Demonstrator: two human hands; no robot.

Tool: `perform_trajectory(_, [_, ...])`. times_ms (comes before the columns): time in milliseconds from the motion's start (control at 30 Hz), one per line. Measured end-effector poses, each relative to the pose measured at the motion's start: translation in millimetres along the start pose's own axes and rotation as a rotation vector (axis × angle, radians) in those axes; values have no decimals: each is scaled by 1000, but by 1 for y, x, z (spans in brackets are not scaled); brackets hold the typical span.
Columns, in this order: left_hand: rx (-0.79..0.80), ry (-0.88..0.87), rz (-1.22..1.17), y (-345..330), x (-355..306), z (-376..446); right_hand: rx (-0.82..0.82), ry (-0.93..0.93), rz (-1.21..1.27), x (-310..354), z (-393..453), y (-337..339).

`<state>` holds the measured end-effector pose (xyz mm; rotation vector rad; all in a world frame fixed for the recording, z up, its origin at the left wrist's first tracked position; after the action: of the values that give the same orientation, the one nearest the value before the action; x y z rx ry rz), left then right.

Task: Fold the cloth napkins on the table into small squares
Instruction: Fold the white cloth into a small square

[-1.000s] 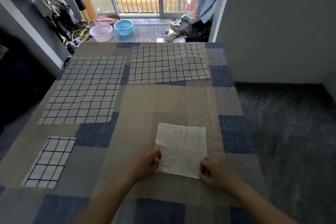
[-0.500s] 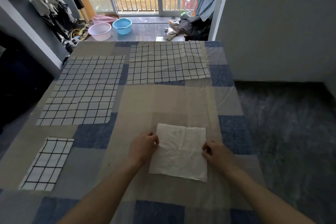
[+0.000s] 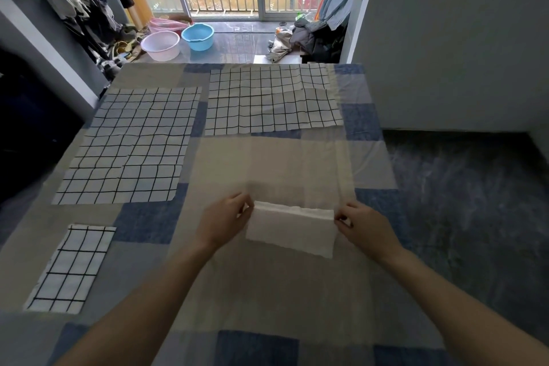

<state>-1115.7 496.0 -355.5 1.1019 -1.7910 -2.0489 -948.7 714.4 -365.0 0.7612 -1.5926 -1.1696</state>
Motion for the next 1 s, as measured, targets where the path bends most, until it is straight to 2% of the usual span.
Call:
perform_trajectory(100, [-98, -71, 10, 32, -13, 6, -152, 87, -32, 9, 8, 40])
perform_trajectory(200, [-146, -161, 48, 44, -26, -6, -227, 210, -89, 21, 0, 54])
perform_trajectory(300, [-30, -341, 118, 10, -41, -36, -245, 363, -160, 36, -27, 36])
perform_trajectory(400, [178, -411, 230, -45, -37, -71, -156, 431, -183, 39, -57, -2])
perform_trajectory(500, [279, -354, 280, -77, -27, -93, 52, 409, -249, 32, -78, -47])
perform_trajectory(567, [222, -294, 219, -78, -27, -98, 119, 339, -204, 26, -81, -58])
perform_trajectory(667, [110, -254, 157, -76, -42, -92, 67, 218, -33, 23, -73, -53])
perform_trajectory(733, [90, -197, 113, -82, -48, -81, 39, 189, -26, 30, -65, -52])
perform_trajectory(800, [152, -164, 74, -99, -52, -69, 99, 166, -64, 38, -57, -63])
perform_trajectory(900, [315, -138, 81, -127, -51, -65, 297, 117, -202, 35, -54, -89])
perform_trajectory(1000, [345, -31, 102, -138, -35, -73, 376, 66, -226, 18, -57, -105])
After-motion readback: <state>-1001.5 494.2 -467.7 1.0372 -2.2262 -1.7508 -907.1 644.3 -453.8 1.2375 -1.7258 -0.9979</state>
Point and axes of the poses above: each hand's wrist, its own z-axis towards the middle knuckle, its own y-axis out of the back of the hand, x = y × z, the point moved 10 cm from there along z, towards the middle knuckle, and after that the axes turned 5 degrees about x, right-handed, at the moved point
